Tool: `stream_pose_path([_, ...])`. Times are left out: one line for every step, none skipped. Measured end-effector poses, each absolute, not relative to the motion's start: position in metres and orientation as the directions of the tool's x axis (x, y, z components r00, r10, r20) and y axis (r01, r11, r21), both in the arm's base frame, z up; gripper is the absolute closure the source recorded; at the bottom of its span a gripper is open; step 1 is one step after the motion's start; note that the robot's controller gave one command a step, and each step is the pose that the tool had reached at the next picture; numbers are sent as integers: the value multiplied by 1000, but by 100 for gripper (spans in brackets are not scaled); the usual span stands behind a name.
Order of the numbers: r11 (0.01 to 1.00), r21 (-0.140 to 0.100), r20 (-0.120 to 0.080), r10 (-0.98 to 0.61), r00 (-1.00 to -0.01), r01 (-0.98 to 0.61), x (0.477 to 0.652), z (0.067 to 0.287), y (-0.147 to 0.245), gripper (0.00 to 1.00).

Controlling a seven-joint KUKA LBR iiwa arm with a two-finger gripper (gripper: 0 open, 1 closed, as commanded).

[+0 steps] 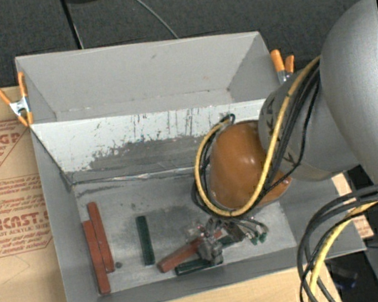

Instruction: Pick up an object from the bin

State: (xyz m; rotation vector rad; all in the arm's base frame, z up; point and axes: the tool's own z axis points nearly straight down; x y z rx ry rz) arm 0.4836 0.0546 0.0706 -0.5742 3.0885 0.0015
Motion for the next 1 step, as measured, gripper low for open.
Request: stream_pose_path([907, 0, -2, -420, -907, -420, 515, 202, 69, 100])
